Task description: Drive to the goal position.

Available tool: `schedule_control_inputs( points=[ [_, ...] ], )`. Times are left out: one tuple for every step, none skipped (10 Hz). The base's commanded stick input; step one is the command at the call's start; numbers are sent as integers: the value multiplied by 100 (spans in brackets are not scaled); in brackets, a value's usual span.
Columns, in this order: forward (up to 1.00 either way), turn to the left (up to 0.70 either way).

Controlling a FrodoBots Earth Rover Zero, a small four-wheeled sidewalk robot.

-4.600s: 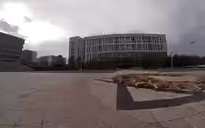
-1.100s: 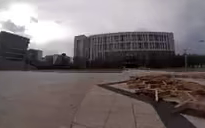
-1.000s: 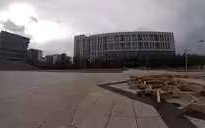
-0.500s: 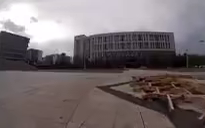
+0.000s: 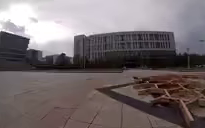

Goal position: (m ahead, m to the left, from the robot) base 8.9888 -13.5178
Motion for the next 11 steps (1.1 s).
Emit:
schedule_control_inputs(
  points=[
    [70, 0],
    [70, 0],
    [70, 0],
    [70, 0],
    [70, 0],
    [70, 0],
    [70, 0],
    [70, 0],
    [70, 0],
    [70, 0],
    [70, 0]
  ],
)
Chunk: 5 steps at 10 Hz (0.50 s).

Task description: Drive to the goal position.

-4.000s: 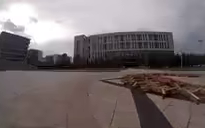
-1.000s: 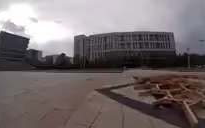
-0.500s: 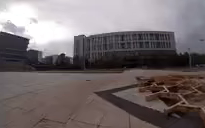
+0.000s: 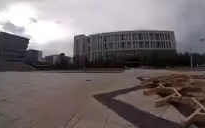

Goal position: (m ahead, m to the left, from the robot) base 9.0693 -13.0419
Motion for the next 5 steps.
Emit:
schedule_control_inputs(
  points=[
    [70, 0],
    [70, 0],
    [70, 0],
    [70, 0],
    [70, 0]
  ],
)
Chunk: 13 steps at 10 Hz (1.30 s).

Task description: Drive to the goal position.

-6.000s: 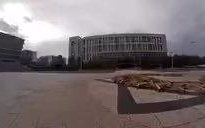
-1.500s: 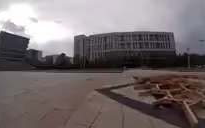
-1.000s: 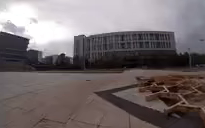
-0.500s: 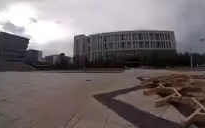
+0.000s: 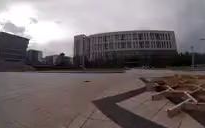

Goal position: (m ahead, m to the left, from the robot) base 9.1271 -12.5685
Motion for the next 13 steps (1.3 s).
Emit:
schedule_control_inputs(
  points=[
    [70, -18],
    [70, -14],
    [70, 0],
    [70, 0],
    [70, 0],
    [70, 0],
    [70, 0],
    [70, 0],
    [70, 0],
    [70, -11],
    [70, -5],
    [70, -1],
    [70, 0]
  ],
)
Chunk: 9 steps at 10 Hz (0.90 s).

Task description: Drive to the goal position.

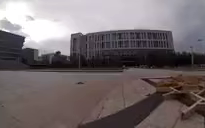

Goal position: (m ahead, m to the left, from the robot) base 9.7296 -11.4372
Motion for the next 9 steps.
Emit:
schedule_control_inputs(
  points=[
    [70, 0],
    [70, 0],
    [70, 0],
    [70, 0],
    [70, -2],
    [70, -13],
    [70, -26],
    [70, -5],
    [70, 0]
  ],
)
